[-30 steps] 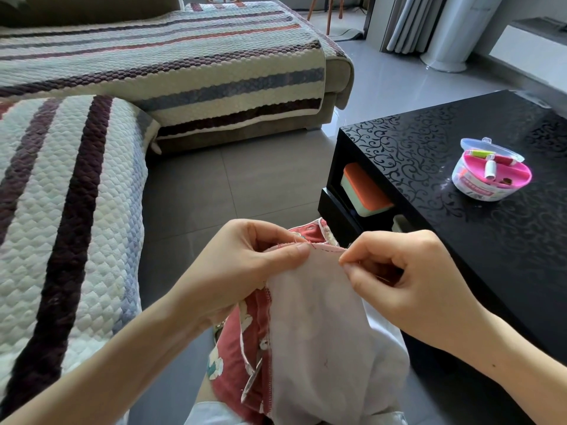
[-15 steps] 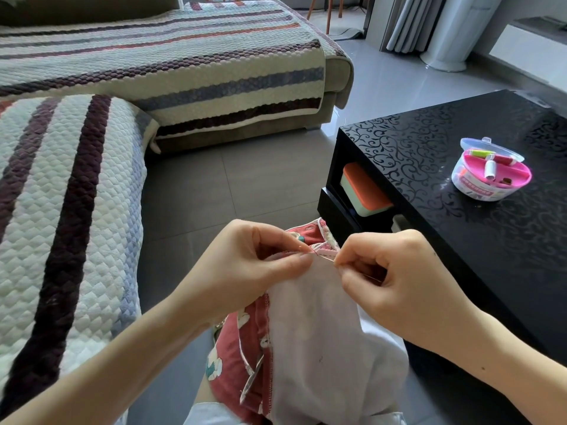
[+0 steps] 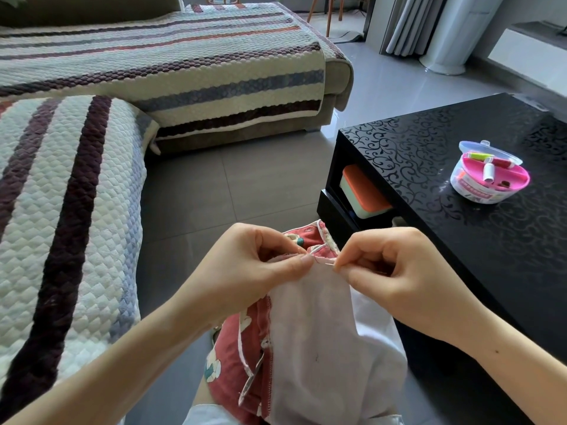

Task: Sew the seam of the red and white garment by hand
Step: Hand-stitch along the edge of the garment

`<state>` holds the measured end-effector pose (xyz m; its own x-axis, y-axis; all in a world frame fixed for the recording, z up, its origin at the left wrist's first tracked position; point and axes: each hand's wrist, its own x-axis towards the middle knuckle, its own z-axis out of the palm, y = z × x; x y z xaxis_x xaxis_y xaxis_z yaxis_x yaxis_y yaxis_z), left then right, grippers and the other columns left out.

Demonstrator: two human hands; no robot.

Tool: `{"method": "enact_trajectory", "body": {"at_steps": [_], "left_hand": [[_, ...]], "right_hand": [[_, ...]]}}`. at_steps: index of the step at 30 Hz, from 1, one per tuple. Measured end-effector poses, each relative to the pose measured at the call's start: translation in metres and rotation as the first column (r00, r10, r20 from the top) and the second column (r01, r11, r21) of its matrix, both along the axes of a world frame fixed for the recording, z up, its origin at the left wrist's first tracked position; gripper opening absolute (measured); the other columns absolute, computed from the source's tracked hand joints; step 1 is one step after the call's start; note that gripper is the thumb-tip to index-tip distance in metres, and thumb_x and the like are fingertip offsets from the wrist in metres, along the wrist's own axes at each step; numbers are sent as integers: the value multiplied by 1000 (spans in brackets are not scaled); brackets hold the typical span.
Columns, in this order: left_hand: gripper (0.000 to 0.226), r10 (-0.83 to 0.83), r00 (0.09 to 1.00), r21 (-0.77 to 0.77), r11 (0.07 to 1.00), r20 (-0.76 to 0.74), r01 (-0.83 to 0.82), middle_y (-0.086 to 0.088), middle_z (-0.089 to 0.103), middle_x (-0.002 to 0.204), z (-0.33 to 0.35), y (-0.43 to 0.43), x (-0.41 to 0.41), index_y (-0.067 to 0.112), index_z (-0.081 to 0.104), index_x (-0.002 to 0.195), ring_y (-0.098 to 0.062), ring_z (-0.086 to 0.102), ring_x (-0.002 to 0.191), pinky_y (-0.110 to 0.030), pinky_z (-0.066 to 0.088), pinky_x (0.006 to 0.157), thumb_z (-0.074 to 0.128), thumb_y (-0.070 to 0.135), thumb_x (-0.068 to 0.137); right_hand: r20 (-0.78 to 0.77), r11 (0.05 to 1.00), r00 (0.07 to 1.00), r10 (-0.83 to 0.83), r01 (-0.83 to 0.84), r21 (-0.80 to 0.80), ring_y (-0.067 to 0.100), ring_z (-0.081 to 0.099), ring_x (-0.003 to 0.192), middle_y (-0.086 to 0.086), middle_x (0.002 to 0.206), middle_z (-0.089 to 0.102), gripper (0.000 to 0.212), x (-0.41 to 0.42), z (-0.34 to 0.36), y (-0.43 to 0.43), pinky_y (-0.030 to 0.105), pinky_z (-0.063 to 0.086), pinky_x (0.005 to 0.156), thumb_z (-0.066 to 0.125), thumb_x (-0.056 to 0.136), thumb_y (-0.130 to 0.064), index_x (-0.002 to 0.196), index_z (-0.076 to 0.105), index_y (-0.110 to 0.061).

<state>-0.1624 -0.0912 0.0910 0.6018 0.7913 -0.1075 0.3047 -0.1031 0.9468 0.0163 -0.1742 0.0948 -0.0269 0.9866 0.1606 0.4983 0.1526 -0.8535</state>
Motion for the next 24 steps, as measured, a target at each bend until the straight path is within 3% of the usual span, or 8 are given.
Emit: {"method": "enact_trajectory", "body": {"at_steps": [2, 5, 9, 12, 15, 17, 19, 24], "left_hand": [[7, -25, 1000, -57, 998, 3, 25, 2, 73, 69, 0, 2, 0, 19, 78, 73, -6, 64, 67, -25, 50, 67, 78, 25, 72], [17, -72, 995, -200, 976, 71, 85, -1, 73, 72, 2, 3, -1, 12, 78, 75, -2, 65, 69, -14, 48, 63, 74, 27, 67], [13, -68, 990, -334, 936, 127, 107, 1, 67, 62, 5, 3, -1, 1, 74, 79, 5, 57, 51, -5, 39, 46, 70, 12, 73], [10, -95, 988, -393, 909, 124, 137, -1, 65, 63, 6, 4, -1, 8, 76, 75, 0, 54, 49, -12, 37, 42, 75, 17, 72], [11, -118, 986, -416, 895, 121, 158, -1, 65, 63, 5, 7, -3, 14, 77, 73, -7, 51, 50, -17, 34, 45, 80, 23, 69], [17, -147, 979, -427, 883, 139, 193, -4, 67, 70, 3, 8, -4, 15, 77, 76, -27, 48, 69, -30, 34, 58, 84, 28, 69], [22, -162, 970, -452, 862, 184, 230, -6, 67, 74, 2, 9, -4, 14, 77, 78, -35, 40, 84, -37, 28, 66, 79, 31, 64], [21, -191, 957, -472, 838, 221, 276, -4, 66, 70, 1, 9, -3, 14, 77, 78, -32, 36, 79, -33, 26, 65, 77, 30, 64]], "right_hand": [[-88, 999, 996, -3, 0, -34, 8, 42, 49, 16, 53, 55, 10, 2, -3, 1, 17, 32, 48, 59, 71, -4, 65, 68, -3], [-242, 997, 970, -18, -2, -82, 12, 50, 54, 19, 58, 60, 7, 3, -5, 0, 20, 37, 52, 65, 71, -6, 67, 70, -4], [-458, 987, 886, -65, -12, -163, 0, 55, 49, 0, 54, 63, 15, 3, -6, 0, 7, 39, 50, 68, 75, 15, 67, 67, 3], [-519, 971, 851, -82, -48, -233, 0, 47, 47, -2, 58, 64, 4, 3, -8, 1, 11, 32, 45, 69, 68, -1, 65, 68, -3], [-587, 955, 803, -101, -86, -283, 4, 38, 47, 1, 59, 63, 8, 3, -8, 2, 15, 23, 45, 66, 64, -4, 65, 72, -9], [-608, 948, 788, -99, -112, -299, 5, 36, 47, 2, 59, 62, 10, 3, -7, 2, 16, 21, 46, 66, 64, -3, 65, 73, -10], [-625, 940, 775, -88, -142, -309, 5, 37, 46, 2, 58, 62, 11, 3, -5, 2, 18, 21, 47, 65, 64, -2, 64, 72, -11], [-645, 925, 761, -68, -195, -327, 6, 42, 49, 0, 60, 62, 15, 4, -8, 4, 18, 25, 49, 67, 64, -3, 62, 72, -17]]}}
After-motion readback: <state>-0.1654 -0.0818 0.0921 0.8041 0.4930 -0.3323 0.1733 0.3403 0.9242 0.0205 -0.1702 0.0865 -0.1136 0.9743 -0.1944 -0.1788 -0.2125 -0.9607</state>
